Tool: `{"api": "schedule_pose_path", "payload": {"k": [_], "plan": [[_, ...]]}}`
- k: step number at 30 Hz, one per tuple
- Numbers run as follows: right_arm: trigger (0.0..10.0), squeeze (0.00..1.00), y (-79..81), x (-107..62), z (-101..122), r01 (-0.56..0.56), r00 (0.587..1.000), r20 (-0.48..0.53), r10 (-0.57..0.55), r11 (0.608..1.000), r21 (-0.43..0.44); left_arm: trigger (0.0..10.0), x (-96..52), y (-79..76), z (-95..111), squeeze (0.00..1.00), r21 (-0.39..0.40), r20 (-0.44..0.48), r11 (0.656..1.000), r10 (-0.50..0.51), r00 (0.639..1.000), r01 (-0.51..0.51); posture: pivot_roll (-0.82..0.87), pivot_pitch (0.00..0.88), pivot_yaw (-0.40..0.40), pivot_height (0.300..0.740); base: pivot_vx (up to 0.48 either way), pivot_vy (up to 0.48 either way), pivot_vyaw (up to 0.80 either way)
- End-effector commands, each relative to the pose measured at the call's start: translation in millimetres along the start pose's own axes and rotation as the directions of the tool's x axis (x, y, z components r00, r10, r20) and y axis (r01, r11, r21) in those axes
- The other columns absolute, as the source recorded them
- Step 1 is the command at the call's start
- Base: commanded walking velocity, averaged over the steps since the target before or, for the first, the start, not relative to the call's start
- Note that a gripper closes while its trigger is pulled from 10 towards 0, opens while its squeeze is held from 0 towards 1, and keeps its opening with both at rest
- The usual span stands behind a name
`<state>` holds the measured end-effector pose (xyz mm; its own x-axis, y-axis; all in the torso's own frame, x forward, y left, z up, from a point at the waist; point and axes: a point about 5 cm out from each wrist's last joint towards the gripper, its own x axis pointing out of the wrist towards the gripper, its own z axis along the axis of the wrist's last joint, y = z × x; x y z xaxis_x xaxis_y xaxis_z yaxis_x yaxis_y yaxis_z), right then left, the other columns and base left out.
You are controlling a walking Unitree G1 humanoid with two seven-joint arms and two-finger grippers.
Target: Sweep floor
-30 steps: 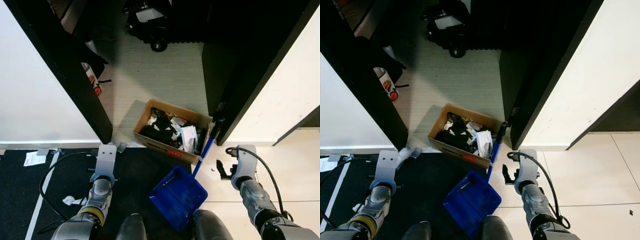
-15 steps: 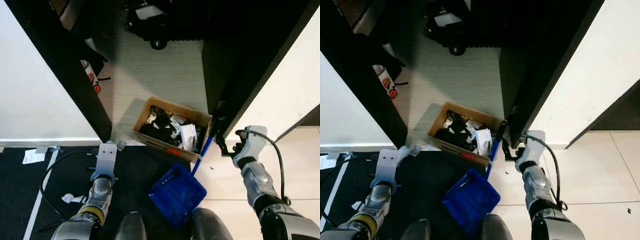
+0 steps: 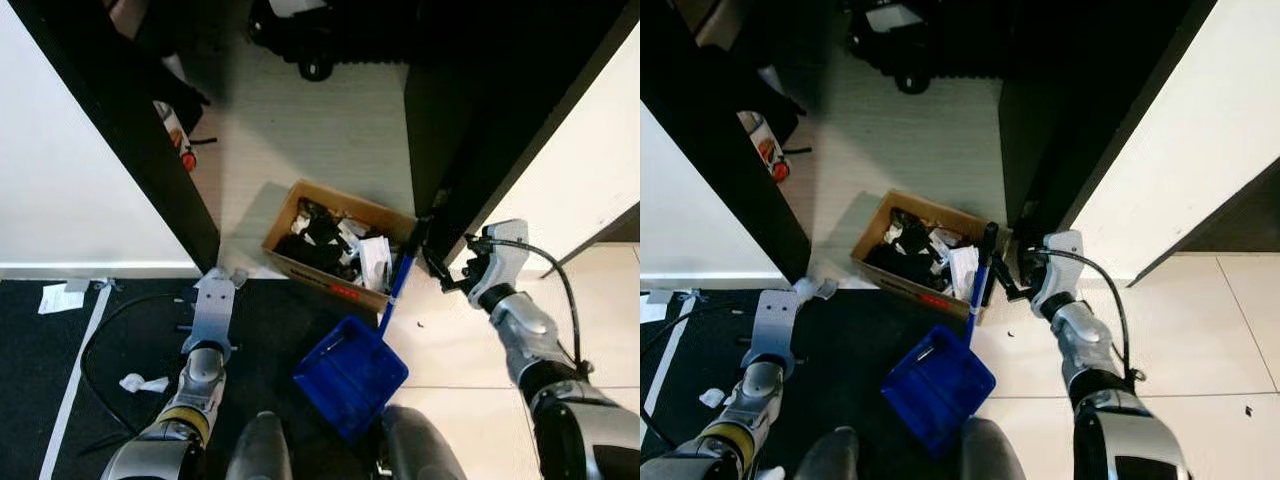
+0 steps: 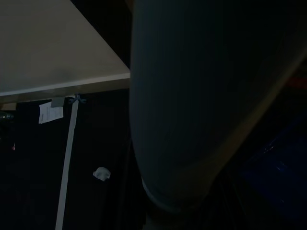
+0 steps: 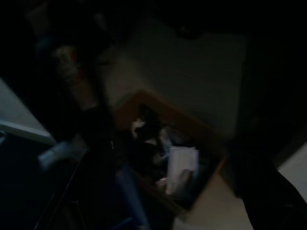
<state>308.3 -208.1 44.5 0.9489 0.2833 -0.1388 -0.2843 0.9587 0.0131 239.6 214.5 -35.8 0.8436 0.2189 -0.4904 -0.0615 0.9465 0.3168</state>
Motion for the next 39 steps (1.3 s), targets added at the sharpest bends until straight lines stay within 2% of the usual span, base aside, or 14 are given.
{"api": "schedule_pose_path", "payload": {"k": [1, 2, 3, 4, 5, 10, 11, 12, 13, 14, 21, 27, 28, 39], "plan": [[10.0, 1.00, -3.2, -2.3, -3.8, 0.013, 0.999, -0.034, -0.014, 1.000, -0.009, 10.0, -4.4, 0.9, -11.9, 0.00, 0.004, -0.041, 1.000, -0.004, 0.999, 0.005, -0.02, 0.135, -0.055, 0.740, 0.000, 0.000, 0.00], [10.0, 0.62, -8.9, -3.0, -0.7, 0.045, 0.999, -0.025, -0.046, 0.999, -0.026, 10.0, -4.4, 0.7, -11.9, 0.00, 0.003, -0.040, 1.000, -0.006, 0.999, 0.006, -0.01, 0.135, -0.053, 0.740, 0.000, 0.000, 0.00], [10.0, 0.62, -8.9, -3.0, -0.7, 0.045, 0.999, -0.025, -0.046, 0.999, -0.026, 10.0, -4.4, 0.7, -11.9, 0.00, 0.003, -0.040, 1.000, -0.006, 0.999, 0.006, -0.01, 0.135, -0.053, 0.740, 0.000, 0.000, 0.00], [10.0, 0.03, -14.5, -3.9, 2.2, 0.079, 0.997, -0.013, -0.079, 0.996, -0.030, 10.0, -4.6, 0.1, -12.0, 0.00, 0.002, -0.039, 1.000, -0.007, 0.999, 0.008, -0.01, 0.135, -0.049, 0.740, 0.000, 0.000, 0.00], [10.0, 0.00, -20.9, -4.9, 6.1, 0.117, 0.993, 0.006, -0.117, 0.993, -0.027, 10.0, -4.7, -0.3, -11.9, 0.00, 0.001, -0.038, 1.000, -0.009, 0.999, 0.009, -0.01, 0.135, -0.049, 0.740, 0.000, 0.000, 0.00], [10.0, 0.00, -47.0, -9.3, 26.6, 0.213, 0.968, 0.115, -0.223, 0.972, 0.094, 10.0, -5.3, -1.4, -12.0, 0.00, -0.001, -0.034, 1.000, -0.015, 0.999, 0.015, -0.02, 0.137, -0.044, 0.740, 0.000, 0.000, 0.00], [10.0, 0.29, -49.9, -9.6, 30.4, 0.200, 0.968, 0.133, -0.214, 0.973, 0.116, 10.0, -5.3, -1.5, -12.2, 0.00, -0.002, -0.034, 1.000, -0.016, 0.999, 0.016, -0.02, 0.139, -0.045, 0.740, 0.000, 0.000, 0.00], [10.0, 0.29, -49.9, -9.6, 30.4, 0.200, 0.968, 0.133, -0.214, 0.973, 0.116, 10.0, -5.3, -1.5, -12.2, 0.00, -0.002, -0.034, 1.000, -0.016, 0.999, 0.016, -0.02, 0.139, -0.045, 0.740, 0.000, 0.000, 0.00], [10.0, 0.74, -52.0, -9.7, 34.0, 0.181, 0.969, 0.149, -0.199, 0.976, 0.124, 10.0, -5.4, -1.5, -12.2, 0.00, -0.002, -0.034, 1.000, -0.017, 0.999, 0.017, -0.02, 0.139, -0.045, 0.740, 0.000, 0.000, 0.00], [10.0, 1.00, -55.0, -10.0, 38.4, 0.162, 0.969, 0.167, -0.183, 0.978, 0.133, 10.0, -5.4, -1.5, -12.2, 0.00, -0.003, -0.034, 1.000, -0.017, 0.999, 0.017, -0.02, 0.139, -0.045, 0.740, 0.000, 0.000, 0.00], [10.0, 1.00, -57.1, -7.9, 52.9, 0.000, 0.973, 0.228, -0.043, 0.983, 0.185, 10.0, -5.3, -1.8, -11.8, 0.00, -0.004, -0.032, 1.000, -0.017, 0.999, 0.017, -0.02, 0.140, -0.048, 0.740, 0.000, 0.000, 0.00], [10.0, 1.00, -48.5, -7.3, 62.5, -0.194, 0.954, 0.253, 0.160, 0.974, 0.116, 10.0, -5.3, -2.1, -11.5, 0.00, -0.006, -0.030, 1.000, -0.017, 0.999, 0.017, -0.02, 0.143, -0.049, 0.740, 0.000, 0.000, 0.00], [10.0, 0.00, -45.3, -7.0, 68.5, -0.265, 0.934, 0.275, 0.227, 0.958, 0.109, 10.0, -5.3, -1.0, -12.8, 0.00, -0.006, -0.039, 1.000, -0.018, 0.999, 0.018, -0.02, 0.144, -0.050, 0.740, 0.000, 0.000, 0.00], [10.0, 0.00, -12.5, -7.1, 79.3, -0.536, 0.822, 0.275, 0.498, 0.841, 0.079, 10.0, -5.2, -0.1, -13.1, 0.00, -0.007, -0.042, 1.000, -0.019, 0.999, 0.018, -0.02, 0.145, -0.051, 0.740, 0.000, 0.000, 0.00]]}}
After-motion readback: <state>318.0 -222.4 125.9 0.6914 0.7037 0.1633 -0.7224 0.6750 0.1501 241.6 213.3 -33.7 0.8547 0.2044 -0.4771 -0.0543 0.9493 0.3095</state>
